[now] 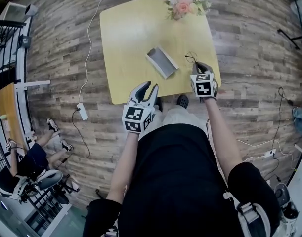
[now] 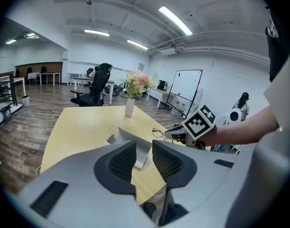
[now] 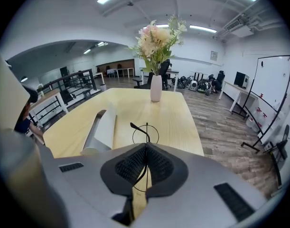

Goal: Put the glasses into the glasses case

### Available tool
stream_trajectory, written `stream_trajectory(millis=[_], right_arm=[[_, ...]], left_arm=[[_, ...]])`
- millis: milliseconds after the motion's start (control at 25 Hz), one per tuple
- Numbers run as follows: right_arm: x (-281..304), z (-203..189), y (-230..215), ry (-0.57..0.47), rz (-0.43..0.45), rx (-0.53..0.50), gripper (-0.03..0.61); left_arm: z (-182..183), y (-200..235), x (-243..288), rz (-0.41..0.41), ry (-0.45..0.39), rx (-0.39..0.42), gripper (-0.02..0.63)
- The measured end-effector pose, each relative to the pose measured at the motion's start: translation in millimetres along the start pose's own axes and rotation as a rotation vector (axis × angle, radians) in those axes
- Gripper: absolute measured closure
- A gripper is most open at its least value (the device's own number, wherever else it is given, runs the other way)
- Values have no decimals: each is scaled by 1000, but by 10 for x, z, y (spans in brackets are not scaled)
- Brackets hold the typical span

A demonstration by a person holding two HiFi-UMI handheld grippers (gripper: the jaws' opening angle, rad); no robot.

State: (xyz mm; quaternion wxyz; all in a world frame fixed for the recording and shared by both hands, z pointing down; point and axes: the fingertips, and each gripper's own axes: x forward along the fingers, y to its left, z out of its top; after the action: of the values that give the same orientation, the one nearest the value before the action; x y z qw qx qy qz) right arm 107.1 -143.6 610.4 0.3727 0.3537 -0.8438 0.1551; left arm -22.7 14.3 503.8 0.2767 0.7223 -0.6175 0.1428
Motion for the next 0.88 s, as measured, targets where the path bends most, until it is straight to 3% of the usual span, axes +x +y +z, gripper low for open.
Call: stream_trajectory(millis=[560, 880], right_arm=[[-636, 781, 592, -119, -54, -95, 563], [-617, 935, 1153, -120, -44, -134, 563]], left_arm=[[314, 353, 163, -196, -9, 74, 497], [348, 631, 198, -266, -4, 105, 511]])
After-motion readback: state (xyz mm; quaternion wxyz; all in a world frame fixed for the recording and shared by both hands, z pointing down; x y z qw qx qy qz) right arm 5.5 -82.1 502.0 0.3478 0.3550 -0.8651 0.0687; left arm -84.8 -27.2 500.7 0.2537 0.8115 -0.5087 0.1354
